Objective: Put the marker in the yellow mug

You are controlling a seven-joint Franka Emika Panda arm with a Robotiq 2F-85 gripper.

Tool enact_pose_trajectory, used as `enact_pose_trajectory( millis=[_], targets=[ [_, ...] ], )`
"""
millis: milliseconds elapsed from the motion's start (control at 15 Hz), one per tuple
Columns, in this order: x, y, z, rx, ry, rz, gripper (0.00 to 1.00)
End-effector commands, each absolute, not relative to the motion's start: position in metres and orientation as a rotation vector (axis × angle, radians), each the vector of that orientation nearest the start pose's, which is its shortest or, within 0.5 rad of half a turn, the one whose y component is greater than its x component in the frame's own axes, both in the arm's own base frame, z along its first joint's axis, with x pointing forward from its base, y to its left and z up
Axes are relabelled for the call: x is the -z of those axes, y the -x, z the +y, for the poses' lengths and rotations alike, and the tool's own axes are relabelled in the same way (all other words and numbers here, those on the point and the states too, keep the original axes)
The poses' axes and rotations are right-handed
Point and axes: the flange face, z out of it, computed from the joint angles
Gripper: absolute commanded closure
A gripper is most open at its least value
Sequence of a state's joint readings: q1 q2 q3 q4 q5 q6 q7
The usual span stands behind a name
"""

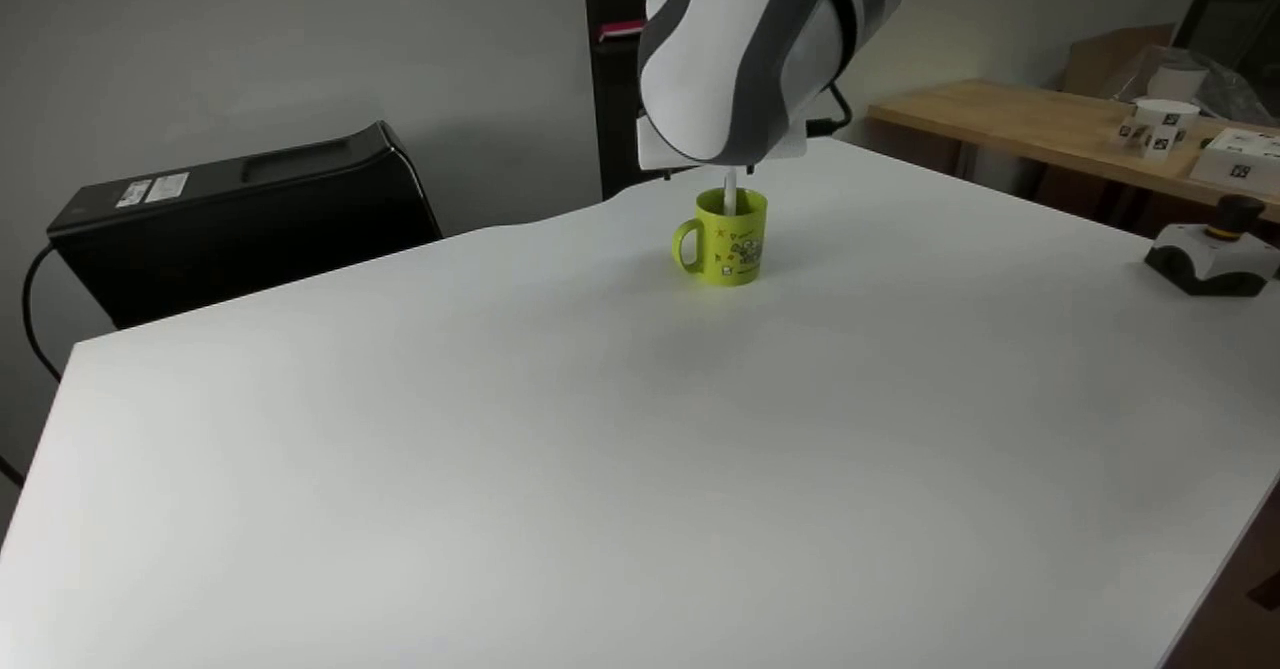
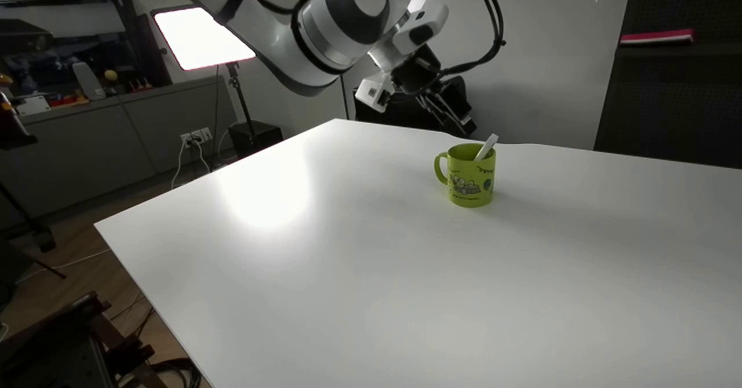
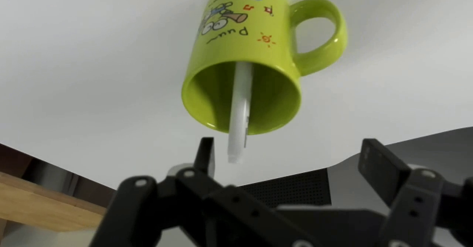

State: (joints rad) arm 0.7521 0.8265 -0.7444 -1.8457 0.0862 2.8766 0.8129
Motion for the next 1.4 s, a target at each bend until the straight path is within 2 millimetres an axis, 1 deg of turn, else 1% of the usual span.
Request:
enact_pose_trajectory(
  millis=[0,133,333,467,600,800,867,933,1000,1133,1333],
  targets=[
    [-0.26,-0.667,0.071,0.763,3.111,0.834,0.0],
    [-0.276,-0.663,0.086,0.637,3.114,0.723,0.0],
    [-0.288,-0.652,0.107,0.434,3.12,0.584,0.0],
    [-0.294,-0.641,0.12,0.285,3.115,0.486,0.0],
    [-0.296,-0.63,0.13,0.125,3.104,0.392,0.0],
    [-0.292,-0.62,0.138,-0.057,3.096,0.32,0.0],
    [-0.291,-0.617,0.139,-0.091,3.1,0.308,0.0],
    [-0.29,-0.613,0.14,-0.143,3.105,0.228,0.0],
    [-0.285,-0.62,0.141,-0.075,3.116,0.303,0.0],
    [-0.282,-0.616,0.142,-0.122,3.117,0.253,0.0],
    [-0.282,-0.616,0.141,-0.13,3.117,0.237,0.0]
  ],
)
